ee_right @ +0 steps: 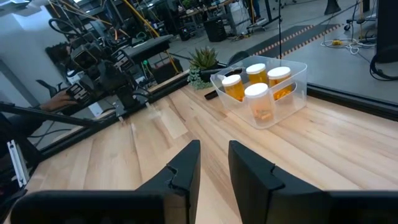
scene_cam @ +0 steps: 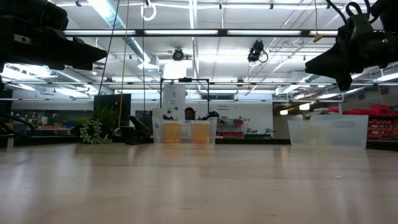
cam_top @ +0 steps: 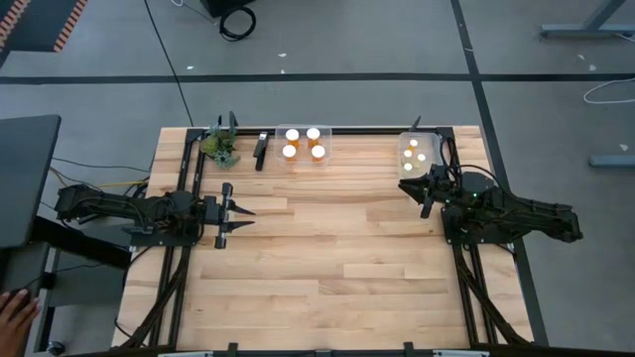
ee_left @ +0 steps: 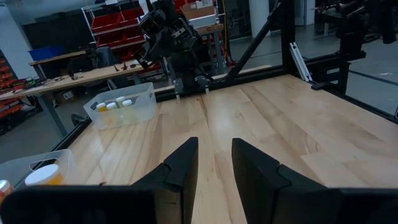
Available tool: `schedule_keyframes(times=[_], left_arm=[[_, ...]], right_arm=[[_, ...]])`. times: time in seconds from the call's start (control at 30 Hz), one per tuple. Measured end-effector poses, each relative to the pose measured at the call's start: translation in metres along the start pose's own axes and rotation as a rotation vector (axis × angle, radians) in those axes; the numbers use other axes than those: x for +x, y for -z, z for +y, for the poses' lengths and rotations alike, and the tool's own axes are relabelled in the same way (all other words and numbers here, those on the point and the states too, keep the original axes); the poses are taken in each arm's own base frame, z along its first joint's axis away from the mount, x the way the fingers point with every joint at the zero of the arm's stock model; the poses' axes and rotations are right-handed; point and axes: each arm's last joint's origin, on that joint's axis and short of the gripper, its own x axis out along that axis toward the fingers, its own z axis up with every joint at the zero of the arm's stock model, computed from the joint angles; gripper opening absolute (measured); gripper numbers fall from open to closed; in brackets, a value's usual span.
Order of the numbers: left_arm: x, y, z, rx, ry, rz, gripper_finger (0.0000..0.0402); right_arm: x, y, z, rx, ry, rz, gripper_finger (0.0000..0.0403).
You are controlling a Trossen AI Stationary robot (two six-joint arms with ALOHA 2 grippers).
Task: Pick and place medicine bottles into bin by pill shape (circle, oval)
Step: Return to Home Position
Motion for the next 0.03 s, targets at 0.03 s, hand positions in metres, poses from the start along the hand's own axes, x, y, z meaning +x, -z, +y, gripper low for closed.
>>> schedule_keyframes(times=[0.03], left_arm=[[0.0,-0.0001,0.0,0.0,0.0,0.0,0.0107]], right_arm=[[0.0,0.0,0.0,0.0,0.0,0.0,0.009]])
